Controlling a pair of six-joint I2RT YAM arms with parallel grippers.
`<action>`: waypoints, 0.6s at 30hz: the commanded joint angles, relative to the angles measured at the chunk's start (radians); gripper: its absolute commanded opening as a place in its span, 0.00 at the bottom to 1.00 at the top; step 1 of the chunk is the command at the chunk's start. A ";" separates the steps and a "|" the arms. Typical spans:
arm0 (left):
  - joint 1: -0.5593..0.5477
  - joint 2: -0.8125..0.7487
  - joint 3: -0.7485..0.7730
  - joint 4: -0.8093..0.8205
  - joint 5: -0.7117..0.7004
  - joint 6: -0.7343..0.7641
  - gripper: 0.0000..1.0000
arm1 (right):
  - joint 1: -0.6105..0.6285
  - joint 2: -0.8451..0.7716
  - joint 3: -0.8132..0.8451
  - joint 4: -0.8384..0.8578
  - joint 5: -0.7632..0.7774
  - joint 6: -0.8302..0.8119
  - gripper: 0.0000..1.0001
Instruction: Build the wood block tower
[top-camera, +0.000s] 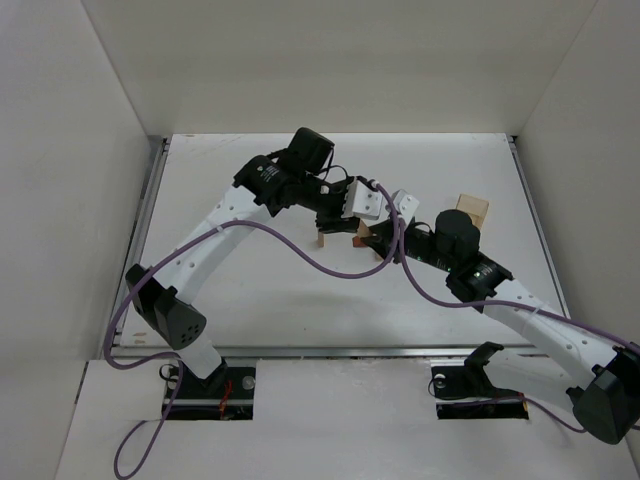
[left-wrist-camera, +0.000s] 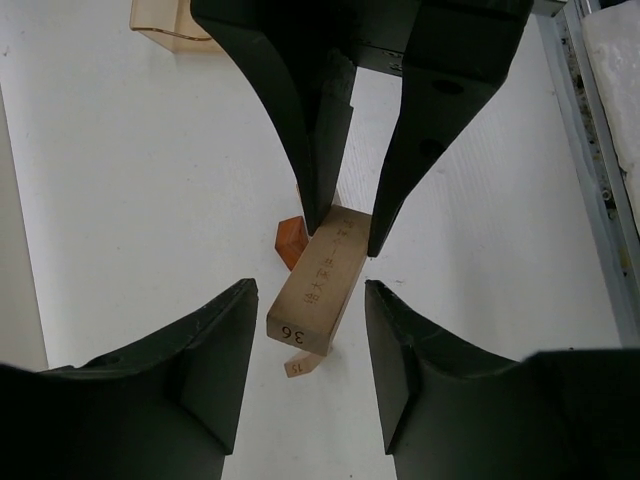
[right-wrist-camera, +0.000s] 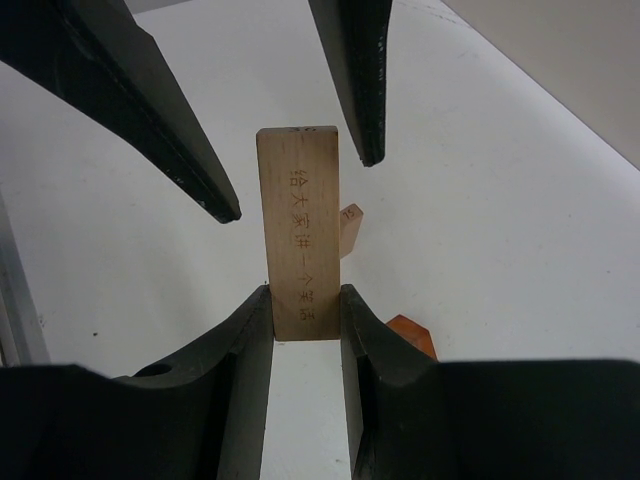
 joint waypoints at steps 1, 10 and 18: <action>-0.006 0.004 -0.001 -0.008 0.015 -0.006 0.43 | 0.010 -0.011 0.001 0.053 0.017 -0.012 0.00; -0.006 0.004 -0.021 -0.037 -0.028 0.024 0.40 | 0.010 -0.011 0.001 0.053 0.017 -0.021 0.00; -0.006 0.004 -0.001 -0.027 -0.006 0.015 0.33 | 0.010 -0.011 0.001 0.053 0.017 -0.021 0.00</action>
